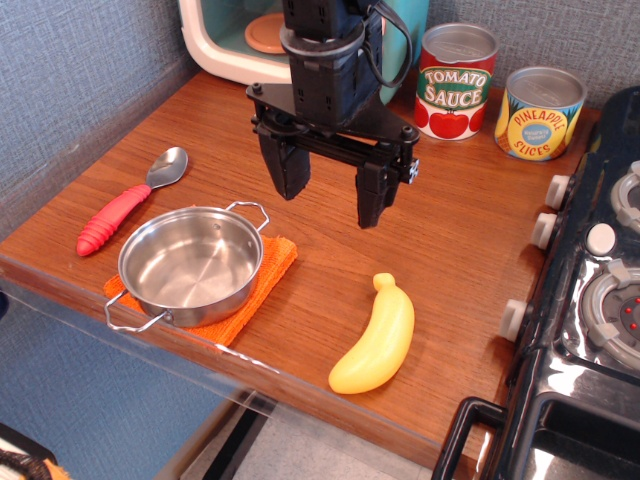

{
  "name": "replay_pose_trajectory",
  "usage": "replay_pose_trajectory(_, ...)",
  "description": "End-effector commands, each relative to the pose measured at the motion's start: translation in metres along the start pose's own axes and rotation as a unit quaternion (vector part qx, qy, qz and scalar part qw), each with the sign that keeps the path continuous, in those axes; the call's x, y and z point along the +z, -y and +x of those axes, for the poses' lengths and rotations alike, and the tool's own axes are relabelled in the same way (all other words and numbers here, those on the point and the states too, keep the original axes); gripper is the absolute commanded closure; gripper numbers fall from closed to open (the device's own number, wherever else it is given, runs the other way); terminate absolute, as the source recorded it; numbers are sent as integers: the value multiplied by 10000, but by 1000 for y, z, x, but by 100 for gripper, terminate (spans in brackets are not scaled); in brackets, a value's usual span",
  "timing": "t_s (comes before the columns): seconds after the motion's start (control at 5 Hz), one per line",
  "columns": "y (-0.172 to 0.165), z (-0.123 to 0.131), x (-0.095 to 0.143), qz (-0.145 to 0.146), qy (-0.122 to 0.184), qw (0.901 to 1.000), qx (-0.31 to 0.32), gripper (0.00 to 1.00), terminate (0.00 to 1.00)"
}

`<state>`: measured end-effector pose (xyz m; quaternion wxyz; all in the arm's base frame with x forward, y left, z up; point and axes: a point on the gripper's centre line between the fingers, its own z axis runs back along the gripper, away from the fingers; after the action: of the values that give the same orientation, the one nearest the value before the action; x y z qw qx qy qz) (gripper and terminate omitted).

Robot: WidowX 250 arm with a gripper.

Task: Move the silver bowl so that it's directly in front of the microwave on the bare wood table.

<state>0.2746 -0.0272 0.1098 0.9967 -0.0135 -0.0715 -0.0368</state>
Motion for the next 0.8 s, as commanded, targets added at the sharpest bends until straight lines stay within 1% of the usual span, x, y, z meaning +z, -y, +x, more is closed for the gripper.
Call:
replay_pose_trajectory(0.0,0,0,0,0,0,10000,0,0,0)
replay_pose_trajectory(0.2,-9,-7,0,112,72,9999,90,0,0)
replay_pose_trajectory(0.6,-36,-25,-19,327,-83,9987,374,0,0)
